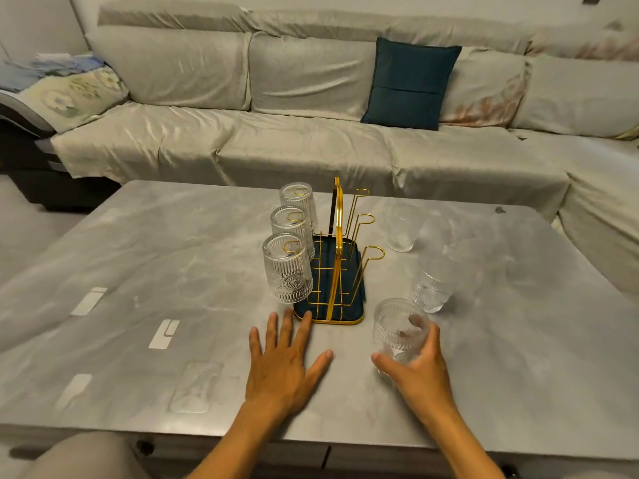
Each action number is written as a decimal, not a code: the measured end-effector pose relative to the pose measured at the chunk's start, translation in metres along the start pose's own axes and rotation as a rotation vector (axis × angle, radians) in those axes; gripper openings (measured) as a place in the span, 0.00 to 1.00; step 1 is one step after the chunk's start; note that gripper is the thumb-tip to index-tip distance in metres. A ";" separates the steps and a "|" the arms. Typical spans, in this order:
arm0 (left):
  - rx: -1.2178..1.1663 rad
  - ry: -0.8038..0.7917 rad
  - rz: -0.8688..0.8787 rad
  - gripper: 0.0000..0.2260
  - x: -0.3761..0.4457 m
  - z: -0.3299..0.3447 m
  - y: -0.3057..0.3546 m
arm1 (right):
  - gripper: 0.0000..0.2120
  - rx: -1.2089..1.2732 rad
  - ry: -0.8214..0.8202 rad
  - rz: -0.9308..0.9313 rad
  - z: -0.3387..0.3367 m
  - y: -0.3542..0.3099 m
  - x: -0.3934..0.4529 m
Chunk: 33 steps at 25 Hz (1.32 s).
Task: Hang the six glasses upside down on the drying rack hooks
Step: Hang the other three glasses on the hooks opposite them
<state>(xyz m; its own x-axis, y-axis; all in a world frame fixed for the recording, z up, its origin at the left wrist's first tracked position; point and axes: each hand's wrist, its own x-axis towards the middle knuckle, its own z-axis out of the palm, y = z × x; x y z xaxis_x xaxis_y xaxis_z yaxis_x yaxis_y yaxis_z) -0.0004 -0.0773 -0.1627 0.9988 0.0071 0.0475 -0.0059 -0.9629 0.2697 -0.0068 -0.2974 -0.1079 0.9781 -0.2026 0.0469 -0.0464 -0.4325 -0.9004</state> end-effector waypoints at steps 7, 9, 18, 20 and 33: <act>0.004 -0.011 0.013 0.34 0.000 -0.003 0.001 | 0.35 -0.112 -0.052 -0.192 -0.086 -0.072 0.034; 0.012 -0.019 0.016 0.34 -0.001 -0.003 0.001 | 0.34 0.050 -0.063 -0.209 -0.094 -0.086 0.045; 0.027 -0.013 0.010 0.34 0.001 -0.001 0.001 | 0.26 0.222 0.130 -0.349 -0.069 -0.104 0.068; 0.025 -0.006 0.003 0.34 0.000 0.000 0.001 | 0.21 0.173 0.152 -0.406 -0.056 -0.103 0.068; 0.022 0.004 0.004 0.34 0.000 0.000 0.001 | 0.23 0.065 0.256 -0.589 -0.029 -0.102 0.081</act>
<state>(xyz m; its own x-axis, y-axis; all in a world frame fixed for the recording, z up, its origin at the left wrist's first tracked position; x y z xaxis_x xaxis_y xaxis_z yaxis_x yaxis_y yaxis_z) -0.0009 -0.0785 -0.1629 0.9986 0.0044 0.0520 -0.0087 -0.9686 0.2487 0.0710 -0.2954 0.0000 0.7563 -0.1544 0.6358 0.5034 -0.4832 -0.7163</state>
